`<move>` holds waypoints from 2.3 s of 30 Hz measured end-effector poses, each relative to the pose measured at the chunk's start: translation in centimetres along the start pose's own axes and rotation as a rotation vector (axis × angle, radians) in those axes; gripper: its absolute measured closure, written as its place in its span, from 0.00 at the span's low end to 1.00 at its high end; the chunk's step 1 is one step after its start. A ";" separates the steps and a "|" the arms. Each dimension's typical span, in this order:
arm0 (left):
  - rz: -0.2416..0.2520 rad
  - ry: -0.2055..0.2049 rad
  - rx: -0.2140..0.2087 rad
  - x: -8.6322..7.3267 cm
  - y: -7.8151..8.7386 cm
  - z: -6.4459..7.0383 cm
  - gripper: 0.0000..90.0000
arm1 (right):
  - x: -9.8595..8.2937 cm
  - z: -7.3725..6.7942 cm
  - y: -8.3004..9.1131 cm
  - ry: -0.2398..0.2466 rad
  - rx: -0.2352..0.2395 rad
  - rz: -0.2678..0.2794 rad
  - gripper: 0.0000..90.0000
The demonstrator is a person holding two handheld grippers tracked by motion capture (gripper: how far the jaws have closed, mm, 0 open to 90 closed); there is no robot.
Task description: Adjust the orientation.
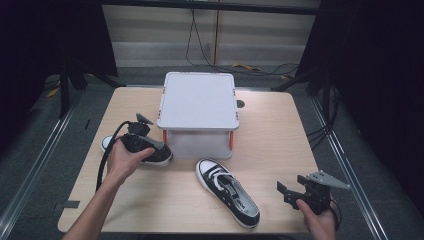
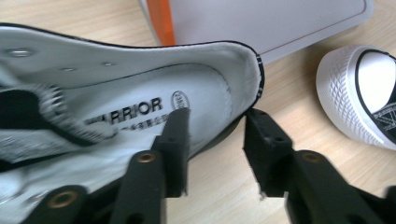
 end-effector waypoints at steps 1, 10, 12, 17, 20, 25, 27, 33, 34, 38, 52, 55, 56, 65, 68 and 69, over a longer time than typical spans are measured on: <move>-0.011 0.005 -0.008 -0.2 0.2 0.0 0.69 | 0.0 0.0 0.0 -0.002 -0.002 -0.002 0.20; -0.014 0.023 -0.049 -0.3 -0.2 0.7 0.48 | 0.0 0.2 -0.2 -0.013 -0.004 -0.009 0.20; -0.018 0.001 -0.063 0.0 -0.2 1.4 0.47 | -0.1 0.2 -0.3 -0.009 -0.002 -0.011 0.20; -0.047 -0.020 -0.039 -0.1 -1.5 2.5 0.43 | -0.1 0.1 -0.4 -0.007 -0.001 -0.019 0.20; -0.084 -0.033 -0.029 -1.1 -2.3 2.9 0.51 | -0.2 0.2 -0.2 -0.007 -0.004 -0.016 0.20; -0.141 -0.047 -0.016 -2.6 -2.1 3.1 0.51 | -0.3 0.5 0.0 -0.018 -0.010 -0.016 0.20; -0.162 -0.053 -0.020 -3.5 -1.8 3.2 0.49 | -0.2 0.5 0.0 -0.017 -0.013 -0.015 0.20; -0.207 -0.116 -0.041 -6.7 -0.6 3.4 0.41 | -0.3 0.5 0.0 -0.017 -0.014 -0.018 0.20; -0.209 -0.139 -0.039 -7.3 -0.3 3.6 0.40 | -0.2 0.4 0.0 -0.016 -0.014 -0.017 0.20; -0.220 -0.171 -0.073 -9.5 0.6 4.3 0.40 | -0.2 0.3 -0.1 -0.017 -0.010 -0.017 0.20; -0.214 -0.085 -0.072 -13.1 3.7 1.9 0.37 | -0.2 0.2 -0.2 -0.013 -0.011 -0.021 0.20; -0.148 -0.056 -0.074 -12.3 5.2 1.4 0.34 | -0.1 0.2 -0.2 -0.014 -0.008 -0.021 0.20; -0.118 -0.033 -0.068 -11.9 5.8 1.2 0.38 | -0.1 0.2 -0.2 -0.011 -0.009 -0.020 0.20; -0.147 0.097 0.077 -10.8 6.4 -2.7 0.53 | 0.0 0.1 -0.2 -0.006 -0.011 -0.014 0.20; -0.188 0.114 0.087 -10.9 5.3 -3.9 0.49 | 0.0 0.1 -0.2 -0.004 -0.010 -0.014 0.21; -0.193 0.144 0.074 -10.8 4.9 -4.2 0.49 | 0.1 0.1 -0.1 -0.003 -0.011 -0.013 0.21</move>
Point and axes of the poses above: each handheld gripper's, and its own axes: y roughly backward along the jaws, x roughly out of its top, z roughly to its right, the point moved 8 cm from there along -y, roughly forward along the jaws, and after that the axes turned 14 degrees about x, right-handed, at the moved point
